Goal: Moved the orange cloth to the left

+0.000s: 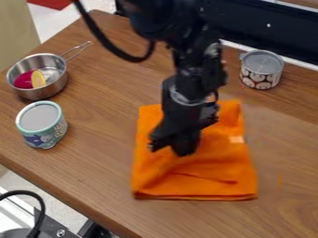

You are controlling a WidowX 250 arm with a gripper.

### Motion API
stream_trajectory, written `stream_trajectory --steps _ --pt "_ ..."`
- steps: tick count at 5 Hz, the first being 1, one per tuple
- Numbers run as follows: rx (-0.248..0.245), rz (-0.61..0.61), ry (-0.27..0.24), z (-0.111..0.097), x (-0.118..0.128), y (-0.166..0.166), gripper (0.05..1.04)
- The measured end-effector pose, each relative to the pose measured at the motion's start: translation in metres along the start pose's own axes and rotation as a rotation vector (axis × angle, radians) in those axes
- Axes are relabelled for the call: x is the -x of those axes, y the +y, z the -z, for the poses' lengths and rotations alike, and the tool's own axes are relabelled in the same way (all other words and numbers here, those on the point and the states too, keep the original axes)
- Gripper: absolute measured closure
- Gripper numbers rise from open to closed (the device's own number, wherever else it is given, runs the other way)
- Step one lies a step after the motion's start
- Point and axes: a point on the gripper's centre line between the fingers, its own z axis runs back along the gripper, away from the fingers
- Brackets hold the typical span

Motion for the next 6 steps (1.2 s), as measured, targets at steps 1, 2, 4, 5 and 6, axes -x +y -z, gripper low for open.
stream_trajectory --steps 1,2,4,5,6 --pt "-0.016 0.195 0.009 0.002 -0.019 0.012 1.031" --pt "-0.012 0.359 -0.002 0.002 -0.038 0.023 1.031" --pt "-0.001 0.403 0.032 0.0 -0.046 0.04 1.031" --pt "0.009 0.343 0.035 -0.003 -0.043 0.042 1.019" --pt "-0.006 0.307 0.03 -0.008 -0.039 0.041 0.888"
